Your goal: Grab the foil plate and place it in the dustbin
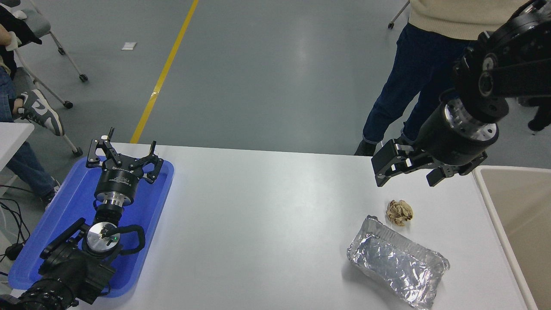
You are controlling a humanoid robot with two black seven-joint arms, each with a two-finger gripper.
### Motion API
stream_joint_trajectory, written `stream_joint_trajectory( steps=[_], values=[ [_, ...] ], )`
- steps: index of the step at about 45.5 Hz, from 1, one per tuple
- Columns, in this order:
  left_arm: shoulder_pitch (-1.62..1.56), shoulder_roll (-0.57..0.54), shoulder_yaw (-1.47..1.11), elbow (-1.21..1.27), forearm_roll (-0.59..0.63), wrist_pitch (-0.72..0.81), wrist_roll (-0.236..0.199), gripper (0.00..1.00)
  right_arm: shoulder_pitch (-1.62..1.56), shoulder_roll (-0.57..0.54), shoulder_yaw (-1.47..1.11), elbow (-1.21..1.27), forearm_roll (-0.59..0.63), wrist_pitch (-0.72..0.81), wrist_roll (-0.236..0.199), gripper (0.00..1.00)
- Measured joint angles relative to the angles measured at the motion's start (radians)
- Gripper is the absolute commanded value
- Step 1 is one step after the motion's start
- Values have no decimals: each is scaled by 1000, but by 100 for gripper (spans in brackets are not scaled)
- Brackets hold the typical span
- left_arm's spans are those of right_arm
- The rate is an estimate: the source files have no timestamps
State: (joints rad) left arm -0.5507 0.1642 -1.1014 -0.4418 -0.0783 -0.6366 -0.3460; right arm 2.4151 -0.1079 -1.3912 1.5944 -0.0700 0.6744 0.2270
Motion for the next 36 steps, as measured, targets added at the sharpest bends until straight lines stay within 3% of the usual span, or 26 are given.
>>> stream_joint_trajectory(
  steps=[36],
  values=[
    [0,-3,-3,0,0,0,0,100,-35,13,-8,-7,-4,-13,-1,100]
  ],
)
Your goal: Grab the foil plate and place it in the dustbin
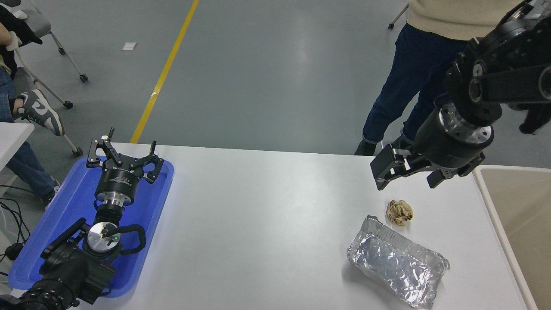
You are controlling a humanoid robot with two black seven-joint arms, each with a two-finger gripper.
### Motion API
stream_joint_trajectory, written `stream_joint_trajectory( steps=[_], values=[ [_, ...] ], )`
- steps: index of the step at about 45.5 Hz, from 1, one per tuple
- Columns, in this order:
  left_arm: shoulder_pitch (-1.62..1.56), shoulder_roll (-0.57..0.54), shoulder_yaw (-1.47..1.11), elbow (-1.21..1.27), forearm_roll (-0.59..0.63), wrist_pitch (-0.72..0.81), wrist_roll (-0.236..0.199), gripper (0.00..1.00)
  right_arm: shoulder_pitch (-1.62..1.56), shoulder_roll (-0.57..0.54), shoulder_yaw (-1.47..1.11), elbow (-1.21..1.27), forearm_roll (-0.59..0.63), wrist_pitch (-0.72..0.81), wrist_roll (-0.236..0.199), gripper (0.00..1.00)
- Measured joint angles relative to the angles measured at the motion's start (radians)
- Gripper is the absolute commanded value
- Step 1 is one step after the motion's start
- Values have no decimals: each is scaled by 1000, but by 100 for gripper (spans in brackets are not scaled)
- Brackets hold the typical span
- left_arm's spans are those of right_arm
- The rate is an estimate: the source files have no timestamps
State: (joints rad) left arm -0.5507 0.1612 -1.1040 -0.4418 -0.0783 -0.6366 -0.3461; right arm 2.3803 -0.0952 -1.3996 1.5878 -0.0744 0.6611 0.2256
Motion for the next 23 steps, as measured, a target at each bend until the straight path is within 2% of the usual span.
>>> stream_joint_trajectory(
  steps=[11,23],
  values=[
    [0,0,0,0,0,0,0,100,-33,-66,-7,-1,-27,-23,1,100],
    [0,0,1,0,0,0,0,100,-146,-215,-27,-7,-116,-99,-3,100]
  ],
)
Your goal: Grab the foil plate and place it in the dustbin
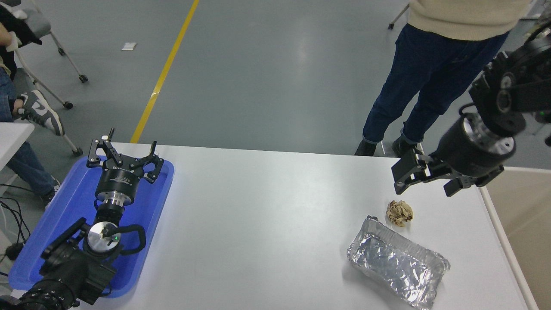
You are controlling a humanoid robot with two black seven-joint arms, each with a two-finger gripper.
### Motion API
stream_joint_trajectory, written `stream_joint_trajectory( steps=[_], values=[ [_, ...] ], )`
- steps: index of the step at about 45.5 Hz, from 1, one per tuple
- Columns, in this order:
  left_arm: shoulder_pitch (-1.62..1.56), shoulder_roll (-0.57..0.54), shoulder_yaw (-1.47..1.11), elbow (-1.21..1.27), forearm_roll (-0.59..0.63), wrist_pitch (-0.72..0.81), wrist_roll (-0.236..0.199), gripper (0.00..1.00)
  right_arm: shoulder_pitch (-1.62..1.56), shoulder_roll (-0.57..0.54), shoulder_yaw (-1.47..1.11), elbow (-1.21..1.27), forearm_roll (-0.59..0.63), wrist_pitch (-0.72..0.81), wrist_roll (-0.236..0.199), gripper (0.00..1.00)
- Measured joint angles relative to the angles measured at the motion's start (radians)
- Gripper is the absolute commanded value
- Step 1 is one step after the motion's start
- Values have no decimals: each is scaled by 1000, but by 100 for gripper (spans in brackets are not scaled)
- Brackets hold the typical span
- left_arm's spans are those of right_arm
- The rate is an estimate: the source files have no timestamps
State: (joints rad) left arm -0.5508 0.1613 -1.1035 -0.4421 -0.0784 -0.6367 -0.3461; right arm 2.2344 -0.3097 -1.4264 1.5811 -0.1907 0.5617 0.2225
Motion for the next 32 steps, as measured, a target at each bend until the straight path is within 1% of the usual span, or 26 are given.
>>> stream_joint_trajectory(
  steps=[6,7,9,17,24,32],
  values=[
    [0,0,0,0,0,0,0,100,-78,-79,-7,-6,-45,-48,-4,100],
    [0,0,0,0,0,0,0,100,-111,-110,-6,-8,-63,-69,-8,100],
    [0,0,0,0,0,0,0,100,-121,-119,-5,-10,-67,-75,-11,100],
    [0,1,0,0,0,0,0,100,-267,-218,9,-35,-114,-157,-48,100],
    [0,2,1,0,0,0,0,100,-381,-272,38,-59,-140,-210,-65,100],
    [0,3,1,0,0,0,1,100,-508,-302,88,-97,-154,-265,-76,100]
  ],
)
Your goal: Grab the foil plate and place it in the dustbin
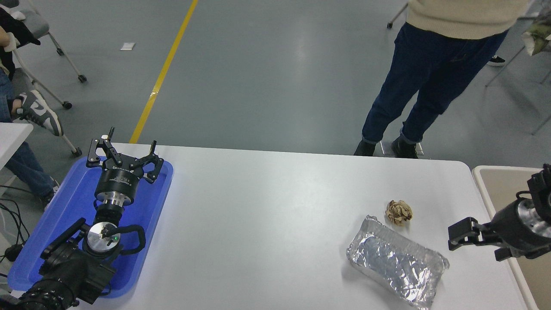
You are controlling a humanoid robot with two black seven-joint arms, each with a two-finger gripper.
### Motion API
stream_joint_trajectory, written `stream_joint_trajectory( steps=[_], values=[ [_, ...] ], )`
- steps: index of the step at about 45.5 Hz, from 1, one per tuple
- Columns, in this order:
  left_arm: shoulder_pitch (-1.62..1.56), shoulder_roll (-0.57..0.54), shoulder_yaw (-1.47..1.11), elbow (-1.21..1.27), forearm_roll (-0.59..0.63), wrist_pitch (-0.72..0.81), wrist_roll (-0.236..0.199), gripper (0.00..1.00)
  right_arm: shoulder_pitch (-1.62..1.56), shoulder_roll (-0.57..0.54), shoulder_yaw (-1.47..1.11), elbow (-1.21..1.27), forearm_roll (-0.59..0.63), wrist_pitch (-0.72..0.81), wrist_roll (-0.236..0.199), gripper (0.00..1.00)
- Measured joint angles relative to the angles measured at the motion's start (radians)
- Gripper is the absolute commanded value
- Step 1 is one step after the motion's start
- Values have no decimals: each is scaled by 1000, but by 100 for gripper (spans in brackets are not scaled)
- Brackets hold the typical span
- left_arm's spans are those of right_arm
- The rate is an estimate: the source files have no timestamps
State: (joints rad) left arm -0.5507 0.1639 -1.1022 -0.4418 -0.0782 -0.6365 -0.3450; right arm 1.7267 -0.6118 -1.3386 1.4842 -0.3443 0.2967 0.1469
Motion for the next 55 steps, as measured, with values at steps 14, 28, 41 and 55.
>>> stream_joint_trajectory(
  steps=[14,28,41,55],
  values=[
    [0,0,1,0,0,0,0,100,-162,15,114,-72,29,-62,-24,100],
    [0,0,1,0,0,0,0,100,-293,61,197,-141,47,-108,-32,100],
    [0,0,1,0,0,0,0,100,-417,92,255,-211,40,-137,-34,100],
    [0,0,1,0,0,-1,0,100,-490,106,290,-236,31,-190,-32,53]
  ],
)
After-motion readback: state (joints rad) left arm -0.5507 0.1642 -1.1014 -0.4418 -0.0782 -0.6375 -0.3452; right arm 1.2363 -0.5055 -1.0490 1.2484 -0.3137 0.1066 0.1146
